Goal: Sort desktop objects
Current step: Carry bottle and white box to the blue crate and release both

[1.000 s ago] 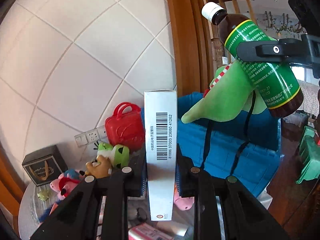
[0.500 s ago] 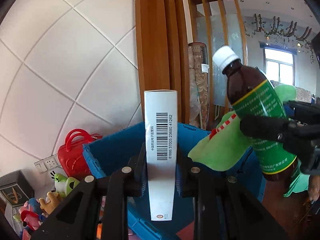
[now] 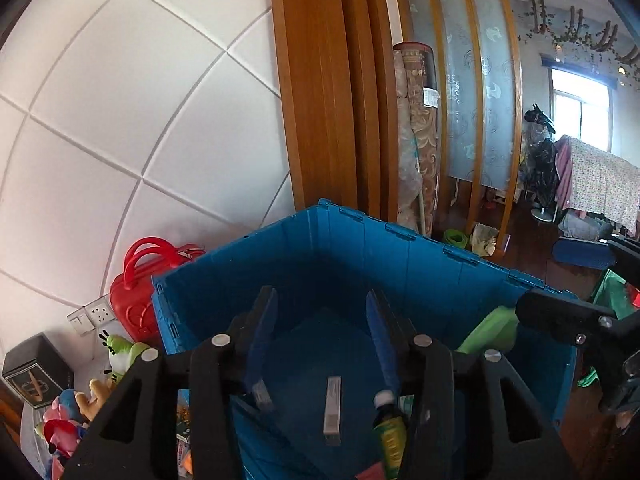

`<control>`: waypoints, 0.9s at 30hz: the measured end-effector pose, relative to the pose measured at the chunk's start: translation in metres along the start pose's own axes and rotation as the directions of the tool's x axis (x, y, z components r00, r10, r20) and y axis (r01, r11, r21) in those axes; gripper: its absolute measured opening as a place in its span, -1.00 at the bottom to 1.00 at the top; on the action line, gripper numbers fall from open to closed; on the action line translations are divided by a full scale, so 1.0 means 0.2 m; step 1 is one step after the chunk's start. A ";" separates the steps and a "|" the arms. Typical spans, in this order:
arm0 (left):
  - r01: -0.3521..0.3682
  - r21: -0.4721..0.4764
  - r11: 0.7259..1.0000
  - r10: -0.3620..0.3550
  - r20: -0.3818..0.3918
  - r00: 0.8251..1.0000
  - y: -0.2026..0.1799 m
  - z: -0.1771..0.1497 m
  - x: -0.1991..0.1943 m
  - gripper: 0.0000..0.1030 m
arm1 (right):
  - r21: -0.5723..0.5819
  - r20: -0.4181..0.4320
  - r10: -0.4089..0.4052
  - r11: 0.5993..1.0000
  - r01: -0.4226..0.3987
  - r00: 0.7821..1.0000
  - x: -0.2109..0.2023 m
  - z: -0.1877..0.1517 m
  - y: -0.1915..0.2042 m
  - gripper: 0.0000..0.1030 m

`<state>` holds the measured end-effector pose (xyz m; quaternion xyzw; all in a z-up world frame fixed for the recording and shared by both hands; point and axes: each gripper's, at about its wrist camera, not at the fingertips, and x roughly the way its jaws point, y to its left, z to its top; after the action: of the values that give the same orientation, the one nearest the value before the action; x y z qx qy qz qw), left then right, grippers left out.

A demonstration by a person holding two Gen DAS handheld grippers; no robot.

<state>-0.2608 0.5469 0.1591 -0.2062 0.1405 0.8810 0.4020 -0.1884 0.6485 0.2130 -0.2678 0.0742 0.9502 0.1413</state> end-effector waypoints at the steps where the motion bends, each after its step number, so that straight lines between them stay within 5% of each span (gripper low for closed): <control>1: -0.006 0.006 1.000 0.005 0.004 1.000 -0.01 0.00 -0.01 0.01 | 0.006 0.002 0.002 1.000 -0.002 1.000 -0.01 0.00 -0.01 0.78; 5: -0.020 0.016 1.000 0.020 0.026 0.999 -0.03 -0.01 -0.03 0.36 | 0.029 0.022 0.007 1.000 -0.008 1.000 -0.03 0.01 -0.03 0.79; 9: -0.023 0.009 1.000 0.022 0.030 0.999 -0.01 -0.02 -0.06 0.45 | 0.045 0.034 0.023 0.999 -0.024 0.999 -0.06 0.00 -0.03 0.79; 27: -0.147 -0.024 0.989 0.148 0.055 0.987 0.06 -0.22 -0.31 0.46 | 0.040 0.089 0.099 0.994 -0.103 0.991 -0.22 -0.12 0.09 0.79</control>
<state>-0.2217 0.4799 0.1506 -0.1740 0.1353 0.9152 0.3374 -0.1469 0.6165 0.2172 -0.2191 0.1024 0.9649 0.1019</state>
